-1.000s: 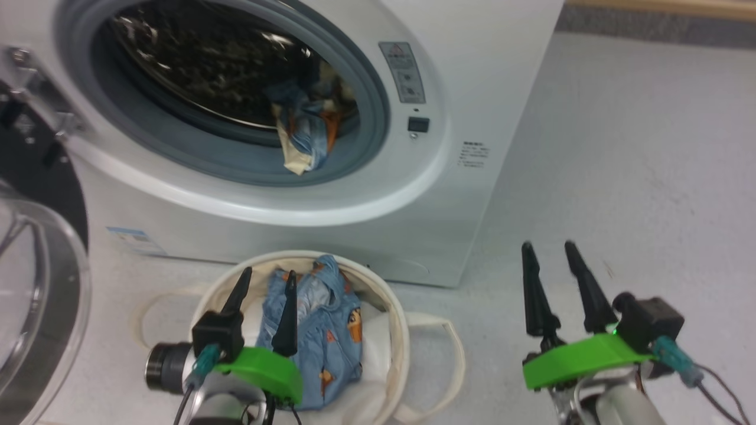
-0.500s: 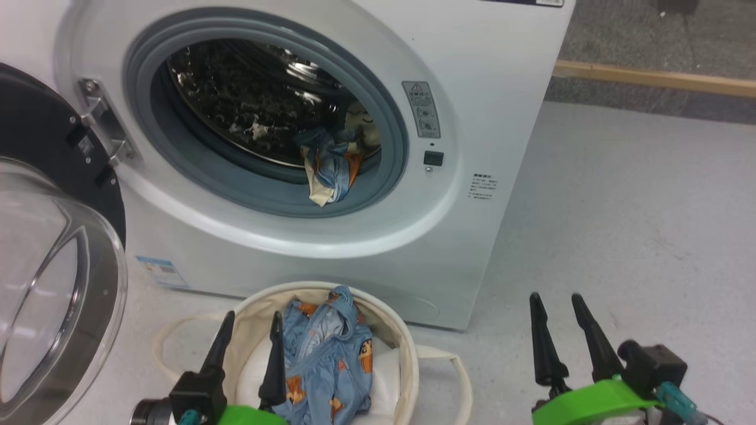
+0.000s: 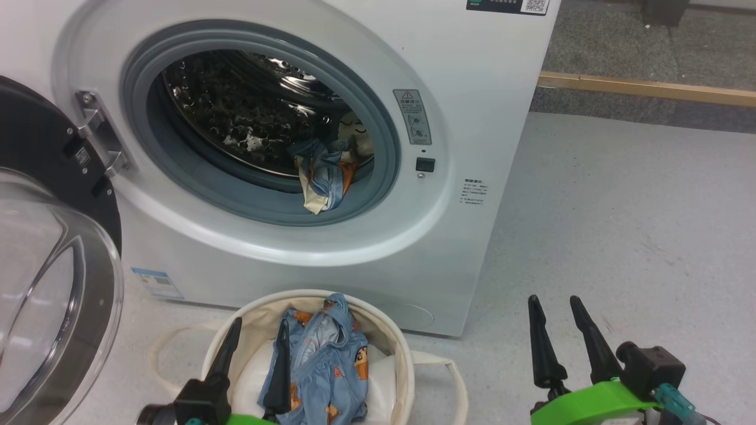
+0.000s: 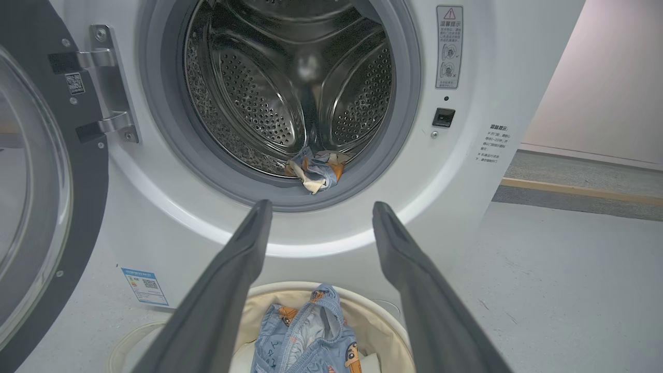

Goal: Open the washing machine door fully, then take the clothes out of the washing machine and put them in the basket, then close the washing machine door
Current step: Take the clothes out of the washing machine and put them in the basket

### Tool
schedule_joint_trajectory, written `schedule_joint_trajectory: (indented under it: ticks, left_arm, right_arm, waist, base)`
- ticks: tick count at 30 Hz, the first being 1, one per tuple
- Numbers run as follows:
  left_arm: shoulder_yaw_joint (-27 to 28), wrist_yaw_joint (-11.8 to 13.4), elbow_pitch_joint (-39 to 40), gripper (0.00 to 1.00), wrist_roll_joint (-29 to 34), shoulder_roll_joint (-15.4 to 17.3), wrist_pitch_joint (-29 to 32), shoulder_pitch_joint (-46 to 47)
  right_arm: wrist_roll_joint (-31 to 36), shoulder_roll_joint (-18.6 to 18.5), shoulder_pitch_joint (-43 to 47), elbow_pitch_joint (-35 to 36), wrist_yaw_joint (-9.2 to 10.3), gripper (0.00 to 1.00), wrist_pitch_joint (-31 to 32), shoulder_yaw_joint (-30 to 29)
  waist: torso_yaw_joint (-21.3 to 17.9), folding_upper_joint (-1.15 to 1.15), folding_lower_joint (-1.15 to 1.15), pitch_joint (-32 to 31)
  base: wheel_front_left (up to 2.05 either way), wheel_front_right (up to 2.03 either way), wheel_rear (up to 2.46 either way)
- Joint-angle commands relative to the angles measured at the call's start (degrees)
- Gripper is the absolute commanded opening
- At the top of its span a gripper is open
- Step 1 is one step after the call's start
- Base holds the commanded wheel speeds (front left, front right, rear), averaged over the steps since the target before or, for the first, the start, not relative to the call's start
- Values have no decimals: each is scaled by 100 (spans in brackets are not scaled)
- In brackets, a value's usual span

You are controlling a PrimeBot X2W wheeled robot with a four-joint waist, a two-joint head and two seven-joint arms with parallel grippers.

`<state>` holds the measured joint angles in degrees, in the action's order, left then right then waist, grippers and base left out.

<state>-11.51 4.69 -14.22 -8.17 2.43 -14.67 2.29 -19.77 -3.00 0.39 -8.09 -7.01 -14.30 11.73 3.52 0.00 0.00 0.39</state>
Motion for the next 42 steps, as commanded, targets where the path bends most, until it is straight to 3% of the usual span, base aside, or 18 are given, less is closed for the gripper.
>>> schedule_joint_trajectory:
  ticks: [1, 25, 32, 42]
  left_arm:
    - [162, 22, 171, 100, 25, 45, -33, 97]
    - [63, 76, -22, 100, -139, 44, -33, 214]
    - [124, -365, -805, 100, -297, 45, -33, 1013]
    - [651, -1012, -2730, 100, -998, 118, 51, 3364]
  right_arm:
    - [9, 13, -121, 182, -47, 100, -70, 140]
    - [22, 13, -177, 201, -47, 100, -70, 204]
    - [71, 13, -360, 275, -47, 100, -70, 279]
    - [144, 13, -869, 370, -47, 100, -70, 286]
  waist:
    - [-10, 0, 0, 2]
    - [-198, 0, 0, 67]
    - [-339, 0, 0, 549]
    - [-717, 0, 0, 1639]
  base:
    - [0, 0, 0]
    - [0, 0, 0]
    - [0, 0, 0]
    - [0, 0, 0]
